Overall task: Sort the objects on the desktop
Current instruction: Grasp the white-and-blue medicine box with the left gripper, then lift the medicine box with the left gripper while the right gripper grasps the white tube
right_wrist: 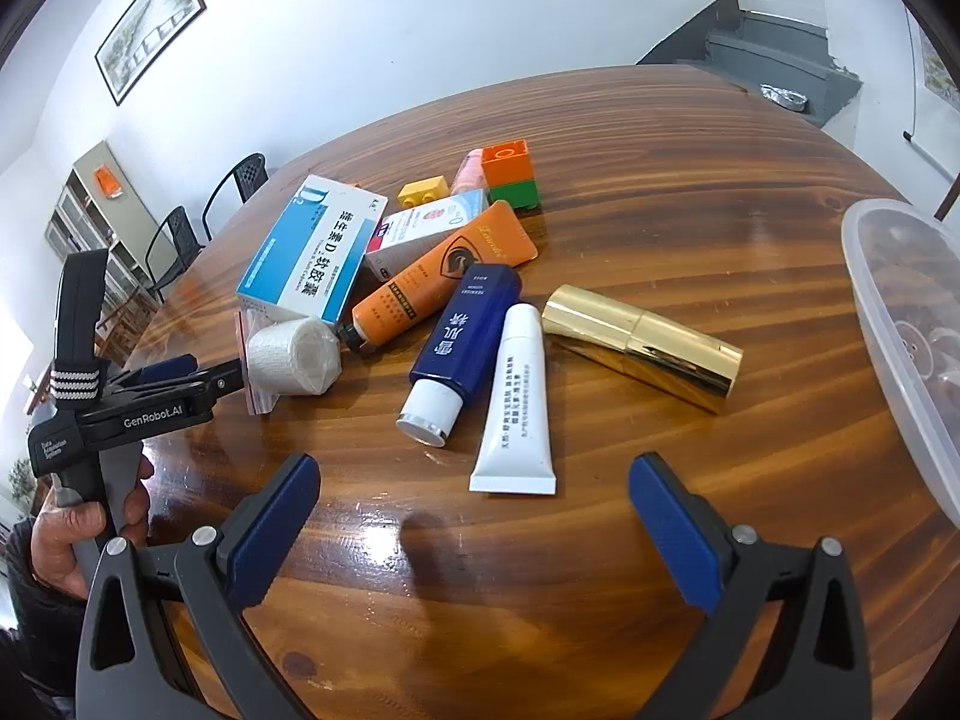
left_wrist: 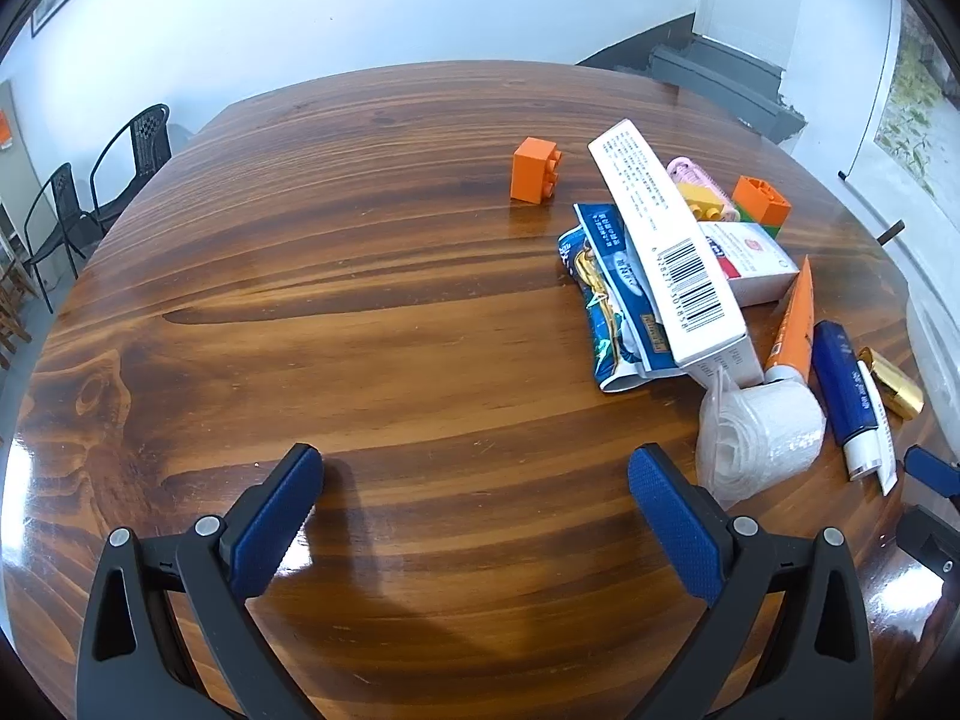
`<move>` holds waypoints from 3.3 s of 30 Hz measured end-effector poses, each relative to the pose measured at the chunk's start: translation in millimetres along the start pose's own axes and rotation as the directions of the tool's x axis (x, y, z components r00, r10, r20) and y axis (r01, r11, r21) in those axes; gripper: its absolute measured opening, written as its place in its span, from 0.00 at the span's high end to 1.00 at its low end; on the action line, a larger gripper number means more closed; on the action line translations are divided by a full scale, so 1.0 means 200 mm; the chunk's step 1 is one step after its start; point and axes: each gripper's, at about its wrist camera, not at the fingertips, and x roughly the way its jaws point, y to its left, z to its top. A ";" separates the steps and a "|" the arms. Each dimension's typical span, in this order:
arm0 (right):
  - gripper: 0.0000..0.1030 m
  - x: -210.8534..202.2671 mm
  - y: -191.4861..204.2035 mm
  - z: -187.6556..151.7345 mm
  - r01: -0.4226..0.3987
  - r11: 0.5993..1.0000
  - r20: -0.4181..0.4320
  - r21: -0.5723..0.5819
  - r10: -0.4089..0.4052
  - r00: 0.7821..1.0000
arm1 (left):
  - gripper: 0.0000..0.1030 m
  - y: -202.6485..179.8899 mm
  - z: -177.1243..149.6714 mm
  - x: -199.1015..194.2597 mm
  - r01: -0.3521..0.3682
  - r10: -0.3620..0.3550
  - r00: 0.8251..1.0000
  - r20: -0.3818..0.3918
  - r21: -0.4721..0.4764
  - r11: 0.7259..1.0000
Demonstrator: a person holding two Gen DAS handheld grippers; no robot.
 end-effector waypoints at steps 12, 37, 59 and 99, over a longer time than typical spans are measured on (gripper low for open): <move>0.14 -0.02 -0.06 0.00 0.021 0.999 -0.003 0.040 -0.021 1.000 | 0.00 -0.07 0.06 -0.14 0.059 -0.057 0.995 0.078 -0.018 0.998; 0.15 -0.04 -0.08 -0.01 0.020 0.999 0.005 0.045 -0.020 1.000 | 0.10 -0.28 0.35 0.00 0.102 -0.103 0.994 0.046 0.024 0.994; 0.39 -0.02 -0.03 0.04 0.100 0.995 -0.007 -0.024 -0.100 0.995 | 0.70 -0.30 0.30 -0.09 0.171 -0.174 0.979 0.102 0.043 0.984; 0.77 0.12 -0.01 0.12 0.178 0.981 -0.015 -0.078 -0.180 0.984 | 0.75 -0.31 0.29 0.00 0.179 -0.184 0.980 0.078 0.070 0.981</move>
